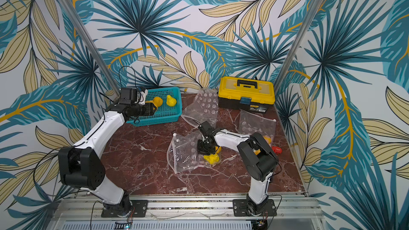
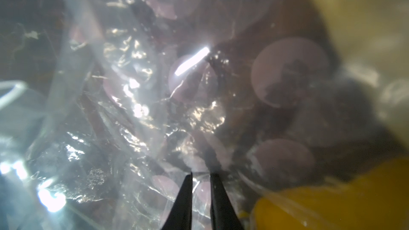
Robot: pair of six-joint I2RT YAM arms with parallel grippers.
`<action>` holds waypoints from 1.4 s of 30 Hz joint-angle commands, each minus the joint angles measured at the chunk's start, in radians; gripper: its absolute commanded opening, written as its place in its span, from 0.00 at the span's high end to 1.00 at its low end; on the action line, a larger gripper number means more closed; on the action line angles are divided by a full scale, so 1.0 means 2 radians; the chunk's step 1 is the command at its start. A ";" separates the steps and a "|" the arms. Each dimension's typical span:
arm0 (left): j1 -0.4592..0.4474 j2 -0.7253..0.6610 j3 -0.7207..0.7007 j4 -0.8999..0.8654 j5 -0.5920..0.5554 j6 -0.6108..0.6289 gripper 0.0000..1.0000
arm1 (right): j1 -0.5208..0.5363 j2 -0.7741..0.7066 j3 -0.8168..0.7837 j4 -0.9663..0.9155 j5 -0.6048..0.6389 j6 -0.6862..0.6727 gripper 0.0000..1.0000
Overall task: Open the zip-top bag and take out the pear
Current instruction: Place the pear in the basket.
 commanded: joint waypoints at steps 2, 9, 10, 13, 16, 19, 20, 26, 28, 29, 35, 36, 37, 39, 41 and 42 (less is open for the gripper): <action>0.032 0.064 0.052 -0.016 -0.067 -0.015 0.41 | -0.002 0.000 -0.013 -0.020 0.009 -0.005 0.81; 0.053 0.165 0.131 -0.036 -0.139 -0.020 0.40 | -0.002 0.004 -0.011 -0.021 0.001 -0.005 0.81; 0.054 0.178 0.139 -0.036 -0.146 -0.018 0.40 | -0.002 0.004 -0.012 -0.022 0.001 -0.005 0.81; 0.056 0.216 0.163 -0.046 -0.165 -0.019 0.39 | -0.002 0.005 -0.014 -0.020 0.000 -0.005 0.81; 0.056 0.237 0.180 -0.054 -0.174 -0.020 0.33 | -0.002 0.007 -0.013 -0.019 -0.003 -0.004 0.81; 0.057 0.244 0.188 -0.053 -0.172 -0.016 0.28 | -0.003 0.006 -0.012 -0.019 -0.003 -0.004 0.81; 0.057 0.246 0.189 -0.054 -0.172 -0.016 0.27 | -0.002 0.005 -0.012 -0.022 -0.002 -0.006 0.81; 0.057 0.238 0.195 -0.059 -0.152 -0.014 0.20 | -0.002 0.002 -0.010 -0.025 0.000 -0.008 0.81; 0.057 0.224 0.192 -0.061 -0.146 -0.014 0.19 | -0.002 0.001 -0.009 -0.025 0.001 -0.008 0.81; 0.057 0.216 0.189 -0.062 -0.143 -0.015 0.19 | -0.002 0.000 -0.007 -0.027 0.001 -0.008 0.81; 0.056 0.131 0.138 -0.071 -0.079 -0.026 0.22 | -0.002 -0.016 0.003 -0.038 0.008 -0.013 0.81; 0.055 0.112 0.120 -0.071 -0.056 -0.035 0.23 | -0.002 -0.018 0.004 -0.038 0.004 -0.012 0.81; 0.054 0.095 0.103 -0.071 -0.032 -0.042 0.25 | -0.002 -0.020 0.006 -0.038 0.002 -0.011 0.81; 0.043 0.060 0.061 -0.071 0.005 -0.054 0.28 | -0.002 -0.027 0.007 -0.038 -0.004 -0.007 0.81; 0.033 0.028 0.020 -0.071 0.032 -0.063 0.32 | -0.002 -0.037 0.010 -0.042 -0.004 -0.004 0.81; 0.027 0.011 -0.004 -0.071 0.046 -0.070 0.34 | -0.002 -0.044 0.012 -0.045 -0.004 -0.004 0.80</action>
